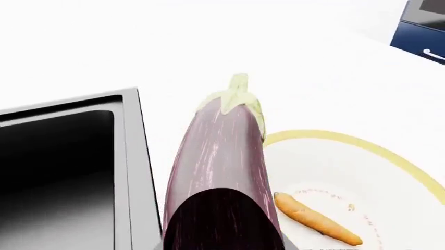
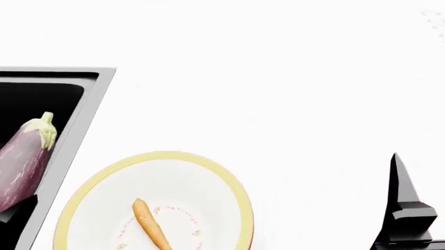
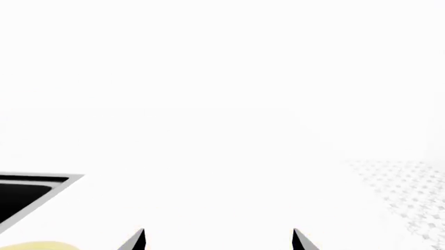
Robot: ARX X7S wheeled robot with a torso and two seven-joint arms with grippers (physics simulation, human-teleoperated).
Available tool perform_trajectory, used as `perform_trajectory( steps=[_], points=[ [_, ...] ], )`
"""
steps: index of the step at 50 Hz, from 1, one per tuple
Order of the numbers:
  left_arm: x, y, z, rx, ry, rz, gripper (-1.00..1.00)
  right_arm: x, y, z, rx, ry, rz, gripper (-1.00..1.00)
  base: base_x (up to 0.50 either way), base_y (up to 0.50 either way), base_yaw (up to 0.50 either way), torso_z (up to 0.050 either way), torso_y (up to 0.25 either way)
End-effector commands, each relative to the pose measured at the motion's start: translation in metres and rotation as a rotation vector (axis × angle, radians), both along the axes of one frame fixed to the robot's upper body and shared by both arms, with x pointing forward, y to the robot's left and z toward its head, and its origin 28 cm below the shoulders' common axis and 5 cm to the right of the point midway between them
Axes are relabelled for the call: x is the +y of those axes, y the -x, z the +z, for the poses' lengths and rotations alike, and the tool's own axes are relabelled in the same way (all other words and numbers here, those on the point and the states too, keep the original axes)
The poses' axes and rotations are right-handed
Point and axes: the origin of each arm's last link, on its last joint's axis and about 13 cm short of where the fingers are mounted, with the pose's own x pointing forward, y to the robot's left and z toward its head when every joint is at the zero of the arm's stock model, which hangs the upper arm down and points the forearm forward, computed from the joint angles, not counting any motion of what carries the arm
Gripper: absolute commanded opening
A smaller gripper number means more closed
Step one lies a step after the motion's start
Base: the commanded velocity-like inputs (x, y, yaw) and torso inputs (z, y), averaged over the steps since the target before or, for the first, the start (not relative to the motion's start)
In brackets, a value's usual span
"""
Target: There is a mixed pile of frozen fruits and vegetables on the counter. Locate all the frozen vegetables and place the items in a bowl on the counter. Take all the frozen fruits and defrost them in a running sink.
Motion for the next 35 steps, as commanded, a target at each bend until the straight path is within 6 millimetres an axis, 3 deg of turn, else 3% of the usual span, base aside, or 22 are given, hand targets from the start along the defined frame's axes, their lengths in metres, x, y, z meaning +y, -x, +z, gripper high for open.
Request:
perform_trajectory(
  steps=[1,12,15,20,29,35],
  points=[
    [-0.006,-0.001,0.005,-0.009,-0.015,-0.036,-1.0,0.0,0.0,-0.001,0.002,-0.013,-0.005,1.0,0.0,0.0,0.0,0.0,0.0],
    [-0.029,-0.014,0.015,-0.011,-0.04,-0.134,-1.0,0.0,-0.001,-0.006,0.018,-0.022,-0.005,1.0,0.0,0.0,0.0,0.0,0.0],
    [-0.032,-0.012,0.009,0.002,-0.053,-0.15,-1.0,0.0,-0.001,-0.008,0.024,-0.023,-0.004,1.0,0.0,0.0,0.0,0.0,0.0],
    [-0.035,-0.015,0.014,0.01,-0.035,-0.143,-1.0,-0.001,0.001,-0.008,0.027,-0.027,-0.01,1.0,0.0,0.0,0.0,0.0,0.0],
    [-0.06,-0.028,0.01,0.033,-0.058,-0.216,-1.0,0.001,-0.002,-0.01,0.034,-0.033,-0.002,1.0,0.0,0.0,0.0,0.0,0.0],
    [-0.07,-0.026,0.007,0.044,-0.069,-0.269,-1.0,-0.001,0.0,-0.012,0.037,-0.038,-0.007,1.0,0.0,0.0,0.0,0.0,0.0]
  ],
)
